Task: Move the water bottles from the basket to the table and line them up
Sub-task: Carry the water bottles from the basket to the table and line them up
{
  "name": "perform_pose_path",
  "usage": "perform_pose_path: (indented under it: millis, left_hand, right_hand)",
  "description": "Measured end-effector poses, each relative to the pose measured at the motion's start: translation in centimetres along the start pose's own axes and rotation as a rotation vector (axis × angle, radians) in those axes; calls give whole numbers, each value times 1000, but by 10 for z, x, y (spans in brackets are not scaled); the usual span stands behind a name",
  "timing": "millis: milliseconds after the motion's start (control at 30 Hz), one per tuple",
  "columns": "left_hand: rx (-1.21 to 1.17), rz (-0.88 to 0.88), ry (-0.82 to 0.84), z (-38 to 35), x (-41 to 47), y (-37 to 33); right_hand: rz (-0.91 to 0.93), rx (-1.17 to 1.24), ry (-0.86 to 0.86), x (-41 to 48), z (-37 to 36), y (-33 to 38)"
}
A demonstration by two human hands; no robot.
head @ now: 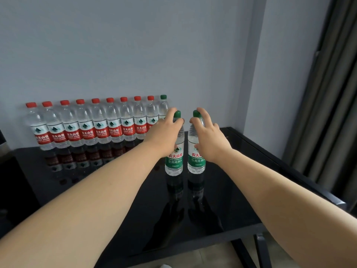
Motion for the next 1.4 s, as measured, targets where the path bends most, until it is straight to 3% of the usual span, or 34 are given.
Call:
perform_pose_path:
  millis: [467, 1100, 1400]
  left_hand:
    - [-164, 34, -79, -17, -2, 7]
    - [-188, 31, -66, -60, 65, 17]
    - [-73, 23, -102, -89, 110, 31]
  right_hand:
    - [1, 13, -42, 18, -4, 2]
    - [-19, 14, -79, 76, -48, -34]
    - [-55, 18, -69, 123, -78, -59]
Point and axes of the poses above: each hand's wrist, its own x-axis towards the middle knuckle, its own z-axis out of the back of the hand, y = z × x, the point moved 3 cm from there along x, towards the middle knuckle, and after that the axes turned 1 degree about z, right-handed, at the moved point
